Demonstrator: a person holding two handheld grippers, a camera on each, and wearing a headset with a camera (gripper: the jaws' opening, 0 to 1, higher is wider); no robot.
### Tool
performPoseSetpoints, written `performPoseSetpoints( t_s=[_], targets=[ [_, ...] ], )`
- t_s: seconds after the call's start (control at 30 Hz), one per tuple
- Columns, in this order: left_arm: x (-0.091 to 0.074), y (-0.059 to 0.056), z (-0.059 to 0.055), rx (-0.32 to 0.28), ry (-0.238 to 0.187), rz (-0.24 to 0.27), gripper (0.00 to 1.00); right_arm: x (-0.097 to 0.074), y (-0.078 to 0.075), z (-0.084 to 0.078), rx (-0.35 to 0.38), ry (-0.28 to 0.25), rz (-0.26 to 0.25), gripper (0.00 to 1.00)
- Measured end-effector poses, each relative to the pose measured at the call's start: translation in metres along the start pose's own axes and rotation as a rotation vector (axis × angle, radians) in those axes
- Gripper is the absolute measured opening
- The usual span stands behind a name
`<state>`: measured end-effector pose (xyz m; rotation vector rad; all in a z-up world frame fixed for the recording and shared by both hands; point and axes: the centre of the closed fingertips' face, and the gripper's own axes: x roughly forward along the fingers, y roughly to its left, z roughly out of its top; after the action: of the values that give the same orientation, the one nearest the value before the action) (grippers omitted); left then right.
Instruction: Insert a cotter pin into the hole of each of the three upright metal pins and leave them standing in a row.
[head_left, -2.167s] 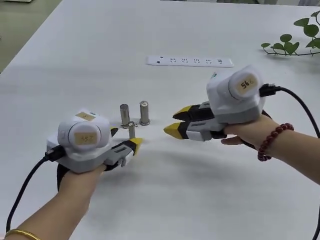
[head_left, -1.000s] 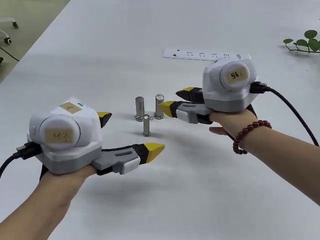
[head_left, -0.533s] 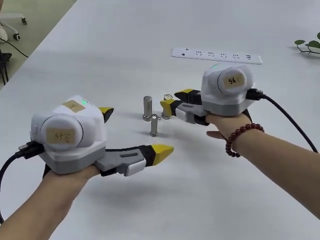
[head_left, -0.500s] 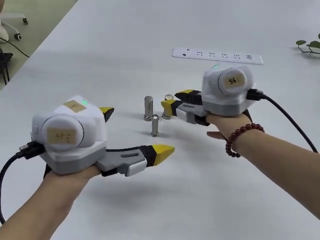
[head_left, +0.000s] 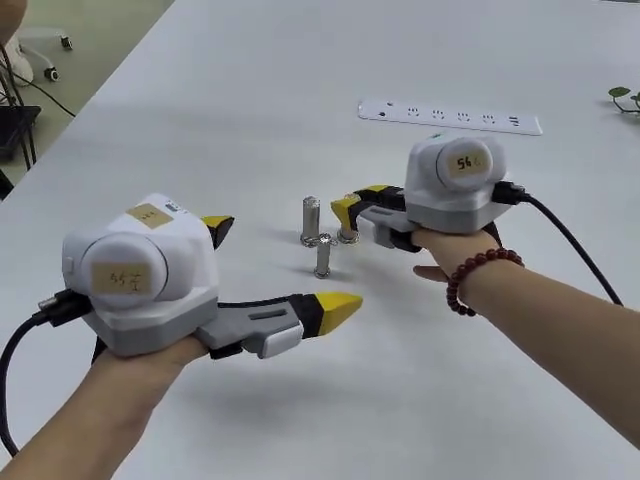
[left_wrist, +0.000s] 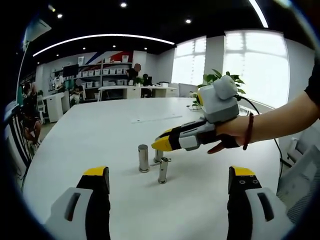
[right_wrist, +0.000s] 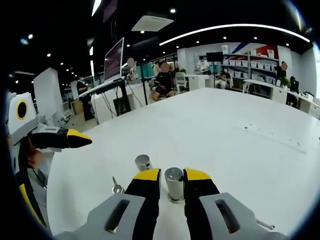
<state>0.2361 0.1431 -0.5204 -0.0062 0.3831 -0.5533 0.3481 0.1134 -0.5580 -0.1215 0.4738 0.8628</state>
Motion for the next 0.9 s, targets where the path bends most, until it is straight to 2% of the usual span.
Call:
performPoseSetpoints(
  t_s=[0.17,0.47,0.5,0.63,0.9],
  targets=[
    [0.0,-0.001,-0.002,0.007,0.01,-0.002,0.99,0.001,-0.004,0.0,0.021,-0.006,-0.021,0.09],
    [-0.003,-0.004,-0.003,0.023,0.015,-0.004,0.99,-0.002,-0.003,0.0,-0.008,0.01,-0.05,0.08],
    [-0.003,-0.004,-0.003,0.022,0.018,-0.003,0.99,-0.002,-0.003,0.0,0.021,0.013,-0.054,0.08],
    [-0.004,-0.004,-0.004,0.02,0.019,-0.001,0.99,-0.004,-0.004,0.0,0.042,0.012,-0.056,0.08],
    [-0.005,-0.006,-0.005,0.027,0.023,-0.01,0.99,-0.012,-0.005,-0.004,0.03,0.03,-0.064,0.07]
  ],
)
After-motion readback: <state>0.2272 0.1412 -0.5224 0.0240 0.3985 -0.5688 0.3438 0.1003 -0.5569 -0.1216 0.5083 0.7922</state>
